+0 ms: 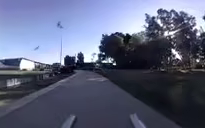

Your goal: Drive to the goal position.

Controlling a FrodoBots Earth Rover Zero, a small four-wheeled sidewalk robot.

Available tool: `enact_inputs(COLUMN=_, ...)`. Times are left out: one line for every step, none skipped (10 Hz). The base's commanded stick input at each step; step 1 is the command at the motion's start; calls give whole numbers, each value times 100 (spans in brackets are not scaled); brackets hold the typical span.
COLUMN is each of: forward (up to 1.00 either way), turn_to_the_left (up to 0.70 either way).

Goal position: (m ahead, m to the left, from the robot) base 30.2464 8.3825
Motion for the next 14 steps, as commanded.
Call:
enact_inputs(forward=100, turn_to_the_left=0)
enact_inputs(forward=100, turn_to_the_left=11)
enact_inputs(forward=100, turn_to_the_left=23)
enact_inputs(forward=100, turn_to_the_left=20)
enact_inputs(forward=100, turn_to_the_left=8)
enact_inputs(forward=100, turn_to_the_left=0)
enact_inputs(forward=100, turn_to_the_left=0)
enact_inputs(forward=100, turn_to_the_left=0)
enact_inputs(forward=100, turn_to_the_left=0)
enact_inputs(forward=100, turn_to_the_left=0)
enact_inputs(forward=100, turn_to_the_left=0)
enact_inputs(forward=100, turn_to_the_left=0)
enact_inputs(forward=100, turn_to_the_left=0)
enact_inputs(forward=100, turn_to_the_left=0)
